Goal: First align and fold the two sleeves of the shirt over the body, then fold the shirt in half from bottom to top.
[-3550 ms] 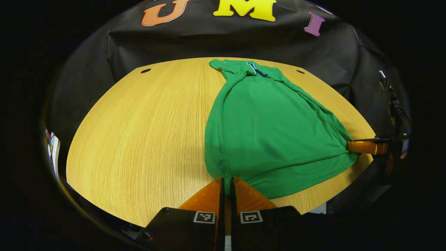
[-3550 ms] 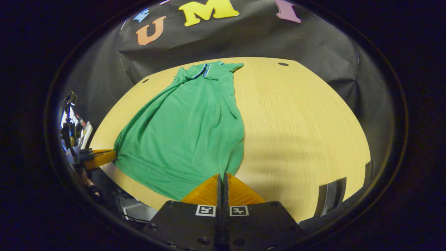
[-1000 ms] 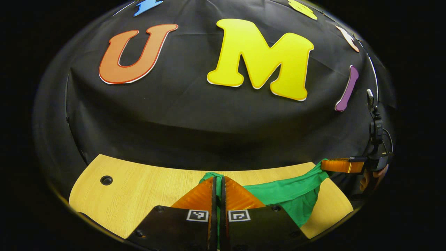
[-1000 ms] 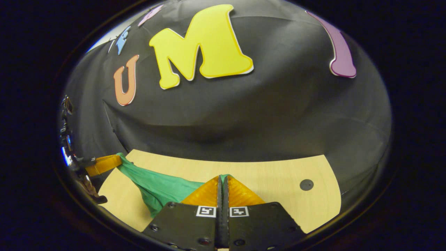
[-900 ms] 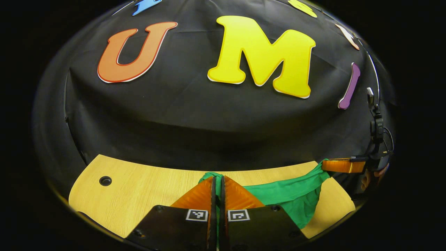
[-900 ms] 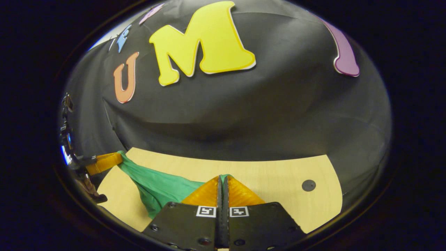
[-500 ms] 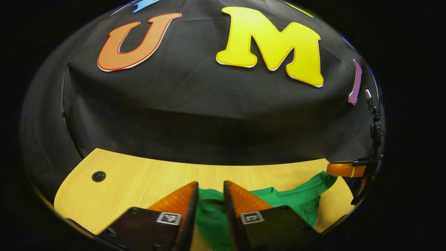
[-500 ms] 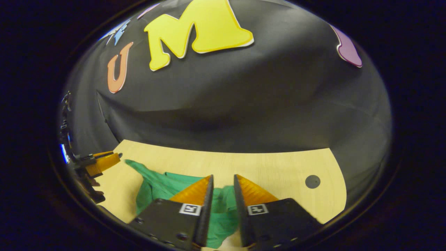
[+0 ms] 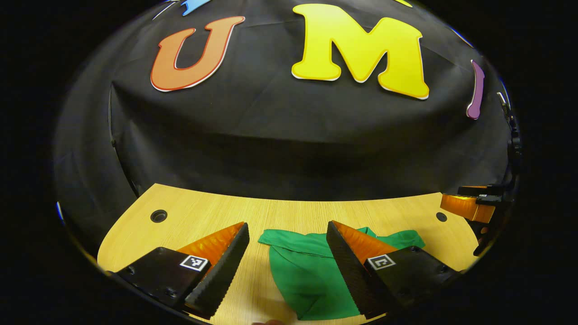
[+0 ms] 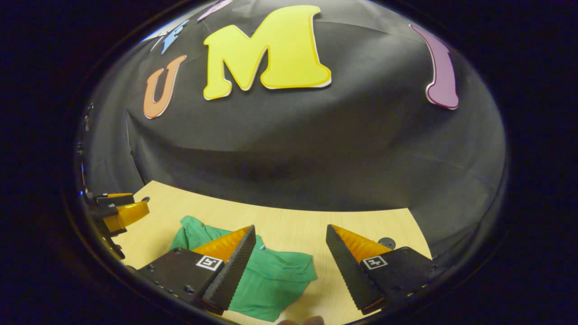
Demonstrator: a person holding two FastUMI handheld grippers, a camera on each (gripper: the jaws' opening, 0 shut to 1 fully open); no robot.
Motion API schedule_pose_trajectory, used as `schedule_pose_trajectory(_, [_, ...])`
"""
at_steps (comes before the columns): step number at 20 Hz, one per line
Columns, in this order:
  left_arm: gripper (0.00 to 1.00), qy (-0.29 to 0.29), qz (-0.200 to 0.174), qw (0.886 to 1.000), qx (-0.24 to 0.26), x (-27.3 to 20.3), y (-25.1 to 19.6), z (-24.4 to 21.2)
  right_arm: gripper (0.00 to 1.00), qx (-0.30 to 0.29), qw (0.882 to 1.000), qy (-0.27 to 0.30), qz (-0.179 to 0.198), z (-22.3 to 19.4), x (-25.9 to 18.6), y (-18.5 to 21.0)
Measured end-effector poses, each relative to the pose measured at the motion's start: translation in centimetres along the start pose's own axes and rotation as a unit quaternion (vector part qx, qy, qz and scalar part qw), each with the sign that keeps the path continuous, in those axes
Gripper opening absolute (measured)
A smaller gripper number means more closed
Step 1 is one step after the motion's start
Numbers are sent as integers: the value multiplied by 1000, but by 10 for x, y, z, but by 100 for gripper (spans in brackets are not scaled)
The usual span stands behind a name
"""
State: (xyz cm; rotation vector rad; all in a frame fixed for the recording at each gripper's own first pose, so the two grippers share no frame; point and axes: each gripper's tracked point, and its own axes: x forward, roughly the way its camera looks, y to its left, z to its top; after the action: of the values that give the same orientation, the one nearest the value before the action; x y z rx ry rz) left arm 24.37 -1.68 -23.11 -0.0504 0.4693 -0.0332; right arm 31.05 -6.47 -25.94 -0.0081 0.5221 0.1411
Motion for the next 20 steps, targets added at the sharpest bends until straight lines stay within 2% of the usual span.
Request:
schedule_pose_trajectory(2, [100,-13,-2,1000,4,-19,1,7,96,2,1000,-7,-2,2,-18,4])
schedule_pose_trajectory(3, [100,-19,-2,1000,7,-29,1,11,92,6,1000,-12,-1,5,-29,7])
schedule_pose_trajectory(4, [100,-26,-1,1000,9,-39,2,15,96,8,1000,-18,-3,6,-37,10])
schedule_pose_trajectory(7, [100,-50,-7,999,12,-78,0,31,96,5,999,-38,-4,16,-81,17])
schedule_pose_trajectory(8, [100,-60,-9,998,13,-93,-2,37,96,4,999,-47,-5,20,-100,20])
schedule_pose_trajectory(9, [100,-70,-14,997,11,-110,-4,44,92,4,998,-56,-5,23,-118,24])
schedule_pose_trajectory(10, [100,-77,-19,997,9,-127,-7,49,96,5,998,-64,-6,25,-139,27])
schedule_pose_trajectory(13, [100,-99,-22,995,4,-183,-11,60,96,4,996,-90,-7,31,-202,41])
schedule_pose_trajectory(14, [100,-109,-21,994,5,-203,-12,65,92,3,995,-100,-8,32,-223,46])
schedule_pose_trajectory(15, [100,-120,-16,993,8,-222,-12,68,96,2,994,-110,-9,33,-245,52])
schedule_pose_trajectory(17, [100,-145,-7,989,18,-261,-11,74,92,-7,991,-134,-18,35,-287,61])
schedule_pose_trajectory(18, [100,-155,-8,988,20,-280,-13,75,96,-9,989,-143,-23,34,-306,65])
schedule_pose_trajectory(19, [100,-161,-12,987,20,-296,-18,74,92,-10,988,-152,-26,32,-326,71])
schedule_pose_trajectory(20, [100,-165,-18,986,16,-313,-24,72,92,-9,987,-158,-26,27,-346,78])
